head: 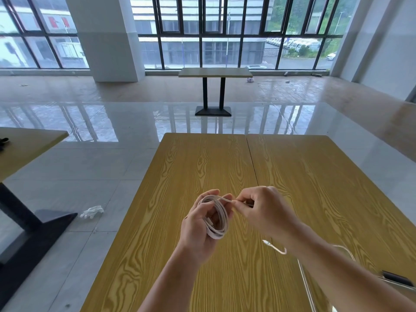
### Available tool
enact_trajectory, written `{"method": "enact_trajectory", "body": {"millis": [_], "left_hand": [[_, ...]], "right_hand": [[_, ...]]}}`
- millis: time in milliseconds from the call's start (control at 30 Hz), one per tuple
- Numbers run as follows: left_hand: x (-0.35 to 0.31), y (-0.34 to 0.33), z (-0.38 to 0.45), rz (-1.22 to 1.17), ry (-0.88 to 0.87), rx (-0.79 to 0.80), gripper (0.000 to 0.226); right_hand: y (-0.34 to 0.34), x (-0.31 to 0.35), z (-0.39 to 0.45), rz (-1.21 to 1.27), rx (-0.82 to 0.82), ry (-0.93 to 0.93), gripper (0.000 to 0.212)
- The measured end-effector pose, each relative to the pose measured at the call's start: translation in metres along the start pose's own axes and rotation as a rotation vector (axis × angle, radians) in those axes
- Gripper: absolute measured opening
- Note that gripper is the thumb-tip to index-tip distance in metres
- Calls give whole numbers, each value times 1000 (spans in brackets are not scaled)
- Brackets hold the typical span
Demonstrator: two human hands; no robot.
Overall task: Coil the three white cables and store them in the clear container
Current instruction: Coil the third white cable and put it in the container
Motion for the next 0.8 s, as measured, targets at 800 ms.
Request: {"method": "enact_trajectory", "body": {"millis": [800], "left_hand": [[-32, 64, 32, 169, -148, -351, 19]], "right_hand": [[-22, 37, -42, -157, 494, 190, 19]]}}
Point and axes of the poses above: each hand's wrist, its own z-axis towards the middle knuckle, its own y-axis out of the back of the hand, x = y × z, the point moved 7 cm from there along z, towards the middle knuckle, and after that the axes turned 13 degrees about -y, right-handed, at the moved point
